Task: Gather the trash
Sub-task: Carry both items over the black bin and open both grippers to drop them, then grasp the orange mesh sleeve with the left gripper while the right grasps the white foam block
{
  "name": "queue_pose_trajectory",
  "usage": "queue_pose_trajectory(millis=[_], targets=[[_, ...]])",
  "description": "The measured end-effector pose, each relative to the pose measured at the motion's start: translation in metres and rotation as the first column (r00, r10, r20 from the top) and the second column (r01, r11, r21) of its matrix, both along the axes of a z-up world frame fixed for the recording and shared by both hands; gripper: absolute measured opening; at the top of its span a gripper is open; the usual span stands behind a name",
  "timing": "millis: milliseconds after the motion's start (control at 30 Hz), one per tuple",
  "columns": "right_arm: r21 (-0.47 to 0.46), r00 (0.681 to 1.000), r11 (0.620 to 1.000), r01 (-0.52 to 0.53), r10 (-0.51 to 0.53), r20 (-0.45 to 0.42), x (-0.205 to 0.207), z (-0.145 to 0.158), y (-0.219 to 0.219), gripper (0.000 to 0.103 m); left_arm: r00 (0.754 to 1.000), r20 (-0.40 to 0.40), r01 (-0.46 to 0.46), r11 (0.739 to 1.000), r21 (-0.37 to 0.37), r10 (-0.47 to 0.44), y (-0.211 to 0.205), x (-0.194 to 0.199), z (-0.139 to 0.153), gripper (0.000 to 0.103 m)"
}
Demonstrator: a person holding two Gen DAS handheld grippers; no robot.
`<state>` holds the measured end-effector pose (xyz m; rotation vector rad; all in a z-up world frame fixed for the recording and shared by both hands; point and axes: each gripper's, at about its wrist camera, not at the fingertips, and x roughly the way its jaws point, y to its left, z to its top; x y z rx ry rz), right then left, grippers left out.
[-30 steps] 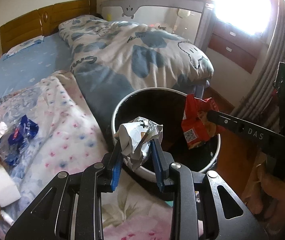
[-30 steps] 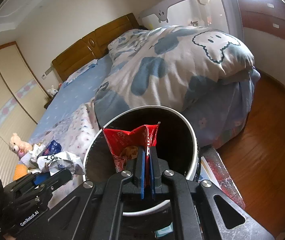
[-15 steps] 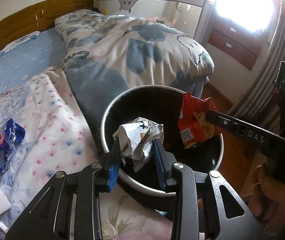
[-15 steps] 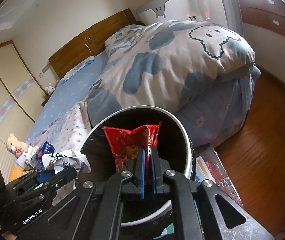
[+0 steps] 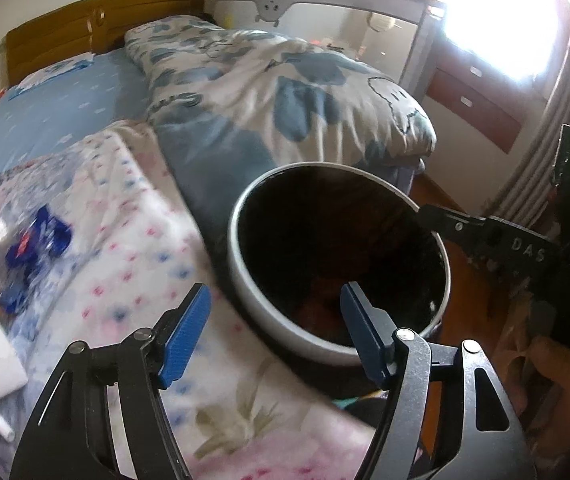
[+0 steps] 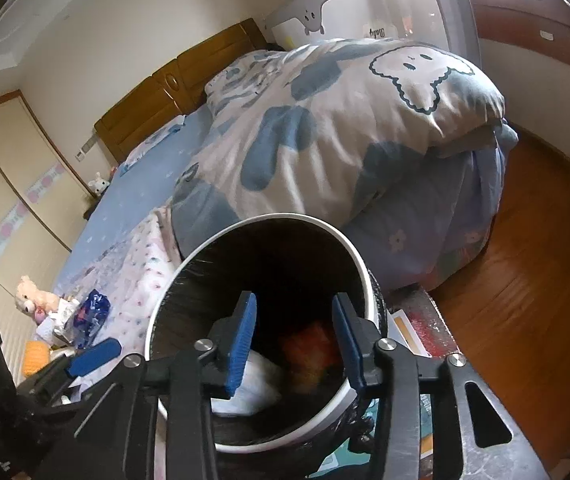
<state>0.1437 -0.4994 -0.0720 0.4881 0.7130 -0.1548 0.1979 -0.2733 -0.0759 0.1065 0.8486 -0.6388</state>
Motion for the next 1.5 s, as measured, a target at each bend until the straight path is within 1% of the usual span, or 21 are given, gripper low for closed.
queue_pose_trajectory(millis=[33, 100, 167, 233, 300, 600, 800, 900, 1233, 1500], targets=[[0.001, 1.000, 1.000, -0.003, 0.003, 0.006, -0.001, 0.001, 0.002, 0.049, 1.000, 0.002, -0.008, 1.000, -0.001, 0.008, 0.004, -0.002, 0.000, 0.069], [0.000, 1.000, 1.000, -0.007, 0.007, 0.018, -0.004, 0.004, 0.009, 0.065, 1.000, 0.008, -0.029, 1.000, -0.002, 0.029, 0.016, -0.007, -0.001, 0.069], [0.001, 0.999, 1.000, -0.018, 0.018, 0.032, -0.007, 0.006, 0.016, 0.071, 0.999, 0.011, -0.051, 0.999, -0.007, 0.051, 0.031, -0.012, 0.000, 0.069], [-0.003, 0.999, 1.000, -0.030, 0.030, 0.043, -0.009, 0.008, 0.027, 0.073, 0.997, 0.016, -0.076, 0.997, -0.013, 0.076, 0.045, -0.018, 0.001, 0.069], [-0.005, 0.998, 0.999, -0.045, 0.045, 0.051, -0.011, 0.009, 0.038, 0.079, 0.995, 0.024, -0.098, 0.995, -0.015, 0.098, 0.059, -0.022, 0.003, 0.069], [0.007, 0.986, 0.989, -0.148, 0.147, 0.076, -0.020, 0.012, 0.099, 0.080, 0.976, 0.018, -0.218, 0.975, -0.027, 0.219, 0.130, -0.038, 0.000, 0.069], [0.015, 0.970, 0.973, -0.232, 0.231, 0.073, -0.018, 0.007, 0.142, 0.080, 0.952, 0.004, -0.305, 0.952, -0.032, 0.305, 0.178, -0.044, -0.006, 0.069], [0.025, 0.962, 0.963, -0.269, 0.267, 0.064, -0.013, 0.003, 0.161, 0.080, 0.937, 0.003, -0.350, 0.936, -0.034, 0.350, 0.202, -0.045, -0.007, 0.069], [0.050, 0.930, 0.929, -0.368, 0.366, 0.040, -0.001, -0.008, 0.209, 0.080, 0.889, -0.012, -0.459, 0.888, -0.036, 0.459, 0.257, -0.045, -0.014, 0.069], [0.071, 0.910, 0.907, -0.416, 0.415, 0.030, 0.010, -0.014, 0.232, 0.080, 0.854, -0.007, -0.520, 0.854, -0.029, 0.520, 0.287, -0.040, -0.015, 0.069]])
